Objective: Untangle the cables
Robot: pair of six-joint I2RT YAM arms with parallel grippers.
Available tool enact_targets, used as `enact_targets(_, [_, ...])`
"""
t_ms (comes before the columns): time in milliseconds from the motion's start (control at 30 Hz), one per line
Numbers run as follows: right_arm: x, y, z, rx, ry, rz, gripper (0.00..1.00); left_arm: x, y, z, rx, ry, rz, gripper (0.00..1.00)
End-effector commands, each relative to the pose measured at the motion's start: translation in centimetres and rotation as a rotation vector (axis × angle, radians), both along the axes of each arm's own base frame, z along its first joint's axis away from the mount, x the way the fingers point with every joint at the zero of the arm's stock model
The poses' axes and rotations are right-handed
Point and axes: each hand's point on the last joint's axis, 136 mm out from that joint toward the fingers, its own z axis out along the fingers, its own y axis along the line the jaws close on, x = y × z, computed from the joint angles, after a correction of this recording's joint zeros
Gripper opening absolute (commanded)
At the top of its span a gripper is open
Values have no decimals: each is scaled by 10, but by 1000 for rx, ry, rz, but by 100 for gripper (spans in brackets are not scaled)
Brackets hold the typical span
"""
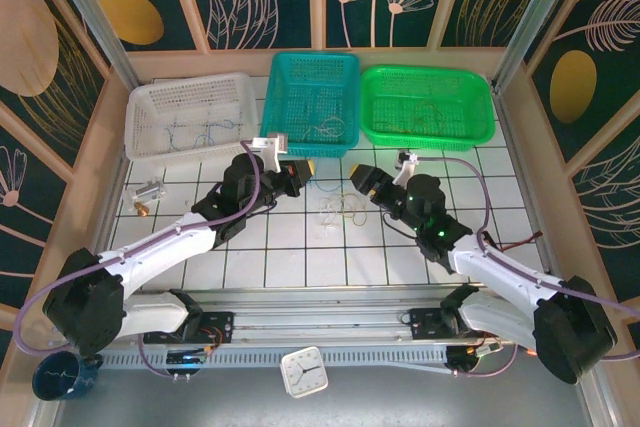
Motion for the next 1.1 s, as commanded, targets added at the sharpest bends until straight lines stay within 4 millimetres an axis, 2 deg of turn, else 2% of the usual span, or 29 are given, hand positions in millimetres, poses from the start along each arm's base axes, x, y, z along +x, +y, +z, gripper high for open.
enact_targets(0, [-3, 1, -4, 18, 9, -2, 69, 2, -2, 7, -27, -15, 7, 0])
enact_targets(300, [-3, 25, -8, 83, 29, 56, 71, 3, -3, 9, -38, -17, 7, 0])
enact_targets(567, [3, 53, -12, 120, 38, 108, 65, 3, -3, 9, -40, -15, 10, 0])
enact_targets(633, [6, 56, -11, 130, 34, 111, 54, 2, -3, 10, -44, -16, 7, 0])
enact_targets(700, [9, 58, -7, 126, 19, 110, 23, 2, -3, 7, -42, -14, 6, 0])
enact_targets(767, [13, 57, 1, 109, -7, 106, 2, 1, -1, 3, -39, -11, 6, 0])
enact_targets(867, [21, 51, 21, 75, -50, 90, 0, -2, 1, -7, -30, -9, 6, 0])
enact_targets(1067, [35, 32, 86, 15, -179, 72, 0, -10, 8, -33, -17, -13, 5, 0])
